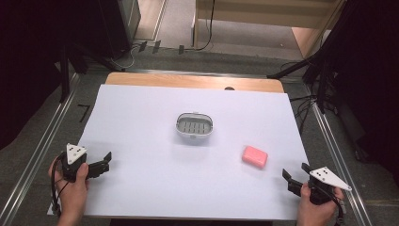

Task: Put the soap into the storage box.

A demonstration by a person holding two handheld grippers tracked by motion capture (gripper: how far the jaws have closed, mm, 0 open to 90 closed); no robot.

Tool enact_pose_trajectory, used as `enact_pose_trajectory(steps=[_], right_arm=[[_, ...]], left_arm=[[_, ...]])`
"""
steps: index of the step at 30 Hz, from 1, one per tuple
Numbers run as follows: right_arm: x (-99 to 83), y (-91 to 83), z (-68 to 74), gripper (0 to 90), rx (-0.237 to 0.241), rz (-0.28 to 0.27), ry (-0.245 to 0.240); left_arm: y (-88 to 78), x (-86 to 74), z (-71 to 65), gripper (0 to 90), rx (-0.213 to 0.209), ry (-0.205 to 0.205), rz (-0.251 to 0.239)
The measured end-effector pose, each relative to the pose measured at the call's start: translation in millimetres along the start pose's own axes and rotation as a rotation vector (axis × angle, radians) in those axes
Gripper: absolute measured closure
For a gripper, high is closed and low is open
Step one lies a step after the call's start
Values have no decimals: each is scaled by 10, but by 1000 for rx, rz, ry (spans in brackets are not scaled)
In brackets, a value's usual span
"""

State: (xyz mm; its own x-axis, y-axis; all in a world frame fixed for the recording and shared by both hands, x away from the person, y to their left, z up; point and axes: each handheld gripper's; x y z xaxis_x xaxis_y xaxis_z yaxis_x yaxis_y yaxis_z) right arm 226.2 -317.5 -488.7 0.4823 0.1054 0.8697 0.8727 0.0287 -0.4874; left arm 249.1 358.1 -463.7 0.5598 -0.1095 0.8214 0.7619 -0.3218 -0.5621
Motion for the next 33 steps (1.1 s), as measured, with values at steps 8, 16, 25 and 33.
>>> enact_pose_trajectory(steps=[8, 16, 25, 33], right_arm=[[33, 9, 38, 198, -30, 25, -27], [141, 42, 66, 171, 28, 76, -147], [323, 123, 161, 172, 125, 110, -224], [591, 237, 270, 200, 203, 156, -351]], left_arm=[[3, 3, -1, 48, 1, -3, 6], [1, -1, -7, 48, -2, 5, -1], [11, 4, -11, 48, 6, 9, 12], [15, 1, -30, 48, 15, 20, 12]])
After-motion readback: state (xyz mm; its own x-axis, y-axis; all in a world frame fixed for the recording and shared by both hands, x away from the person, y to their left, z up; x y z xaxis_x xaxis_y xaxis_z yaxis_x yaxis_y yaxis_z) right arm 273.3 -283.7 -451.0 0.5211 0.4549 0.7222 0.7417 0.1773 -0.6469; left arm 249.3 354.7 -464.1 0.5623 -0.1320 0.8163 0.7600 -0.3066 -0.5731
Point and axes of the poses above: each handheld gripper's, and its own axes: y roughly forward along the jaws, x roughly out of its top, z roughly to its left, and after that the axes turned 15 degrees about -x, right-handed
